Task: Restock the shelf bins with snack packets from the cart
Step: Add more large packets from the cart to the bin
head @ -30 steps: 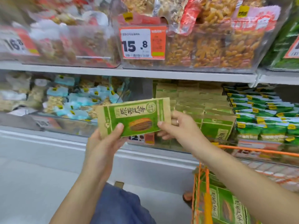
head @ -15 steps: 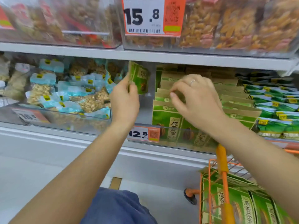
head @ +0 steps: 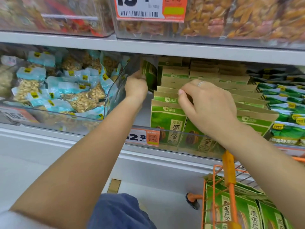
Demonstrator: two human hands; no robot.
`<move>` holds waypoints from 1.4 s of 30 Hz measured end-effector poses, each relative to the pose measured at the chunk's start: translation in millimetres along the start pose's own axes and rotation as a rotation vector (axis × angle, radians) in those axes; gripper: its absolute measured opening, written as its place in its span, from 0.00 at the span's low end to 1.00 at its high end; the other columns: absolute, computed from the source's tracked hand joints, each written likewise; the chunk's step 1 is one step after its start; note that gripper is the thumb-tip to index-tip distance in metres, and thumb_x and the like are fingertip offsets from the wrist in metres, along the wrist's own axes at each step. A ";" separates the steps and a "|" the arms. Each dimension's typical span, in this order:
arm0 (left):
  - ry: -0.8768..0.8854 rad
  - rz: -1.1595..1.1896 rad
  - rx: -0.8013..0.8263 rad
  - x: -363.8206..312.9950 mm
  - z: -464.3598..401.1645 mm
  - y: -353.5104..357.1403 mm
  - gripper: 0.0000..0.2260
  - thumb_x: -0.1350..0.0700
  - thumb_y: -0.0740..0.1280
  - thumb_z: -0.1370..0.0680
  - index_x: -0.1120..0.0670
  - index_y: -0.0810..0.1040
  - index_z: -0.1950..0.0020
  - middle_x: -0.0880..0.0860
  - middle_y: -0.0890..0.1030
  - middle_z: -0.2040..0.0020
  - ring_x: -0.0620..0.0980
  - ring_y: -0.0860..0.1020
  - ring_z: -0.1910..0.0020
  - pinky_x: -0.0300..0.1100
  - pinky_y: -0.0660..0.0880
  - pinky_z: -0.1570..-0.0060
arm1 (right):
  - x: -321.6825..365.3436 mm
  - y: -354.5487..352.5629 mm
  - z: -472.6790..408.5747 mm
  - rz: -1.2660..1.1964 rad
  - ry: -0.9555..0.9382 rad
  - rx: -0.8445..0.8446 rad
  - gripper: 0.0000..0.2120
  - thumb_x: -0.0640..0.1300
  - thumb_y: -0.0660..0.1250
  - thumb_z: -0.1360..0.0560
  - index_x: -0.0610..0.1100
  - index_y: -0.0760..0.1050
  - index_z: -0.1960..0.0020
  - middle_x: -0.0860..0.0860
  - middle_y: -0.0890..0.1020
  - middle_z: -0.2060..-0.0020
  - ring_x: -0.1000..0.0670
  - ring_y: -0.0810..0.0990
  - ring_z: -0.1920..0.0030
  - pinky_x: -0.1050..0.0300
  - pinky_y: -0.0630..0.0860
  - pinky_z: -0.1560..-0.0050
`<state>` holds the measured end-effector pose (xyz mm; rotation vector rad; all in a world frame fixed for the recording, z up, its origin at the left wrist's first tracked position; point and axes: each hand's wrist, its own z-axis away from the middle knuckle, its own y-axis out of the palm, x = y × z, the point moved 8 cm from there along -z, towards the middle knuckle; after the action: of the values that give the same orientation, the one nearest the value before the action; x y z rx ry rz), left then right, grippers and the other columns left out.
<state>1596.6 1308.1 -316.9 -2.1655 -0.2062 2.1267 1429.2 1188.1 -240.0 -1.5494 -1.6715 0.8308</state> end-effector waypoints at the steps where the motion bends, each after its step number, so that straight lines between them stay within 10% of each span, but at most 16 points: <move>1: -0.012 0.010 0.027 0.8 0.2 1.0 0.14 0.62 0.58 0.19 0.56 0.78 0.37 0.56 0.82 0.49 0.58 0.80 0.46 0.51 0.76 0.44 | 0.6 -0.1 0.0 -0.004 -0.002 0.001 0.21 0.51 0.50 0.21 0.44 0.80 0.54 0.49 0.82 0.58 0.45 0.79 0.59 0.60 0.59 0.68; 9: 0.115 -0.190 0.128 -19.8 2.7 8.5 0.09 0.62 0.58 0.20 0.54 0.78 0.49 0.62 0.82 0.47 0.61 0.79 0.45 0.52 0.75 0.44 | 2.4 -1.1 2.8 -0.039 -0.001 -0.009 0.20 0.50 0.51 0.21 0.44 0.81 0.53 0.49 0.82 0.58 0.45 0.79 0.59 0.61 0.55 0.71; 18: 0.436 -1.176 -0.049 -67.1 -13.4 5.3 0.14 0.64 0.55 0.18 0.63 0.71 0.34 0.63 0.73 0.34 0.62 0.72 0.36 0.47 0.69 0.41 | -1.9 -1.3 1.0 -0.045 0.003 0.040 0.17 0.50 0.53 0.18 0.45 0.79 0.46 0.49 0.80 0.49 0.45 0.77 0.50 0.56 0.63 0.63; 33: 0.501 -0.988 0.067 -66.2 -94.1 22.3 0.14 0.53 0.67 0.22 0.55 0.78 0.38 0.55 0.77 0.36 0.56 0.71 0.33 0.46 0.67 0.34 | -3.0 4.6 6.7 -0.044 0.017 -0.022 0.19 0.50 0.52 0.20 0.45 0.80 0.54 0.50 0.81 0.56 0.45 0.78 0.60 0.71 0.53 0.64; 42: 0.655 -1.099 0.059 -74.6 -75.2 26.9 0.20 0.50 0.63 0.20 0.55 0.70 0.30 0.58 0.72 0.31 0.59 0.68 0.32 0.49 0.65 0.33 | 3.6 -7.3 8.3 -0.055 -0.081 -0.114 0.16 0.48 0.54 0.20 0.46 0.79 0.50 0.50 0.81 0.54 0.47 0.78 0.53 0.59 0.66 0.67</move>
<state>1671.3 1271.0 -246.3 -1.8583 -0.9557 0.7932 1418.1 1191.2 -238.2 -1.5562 -1.8407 0.7910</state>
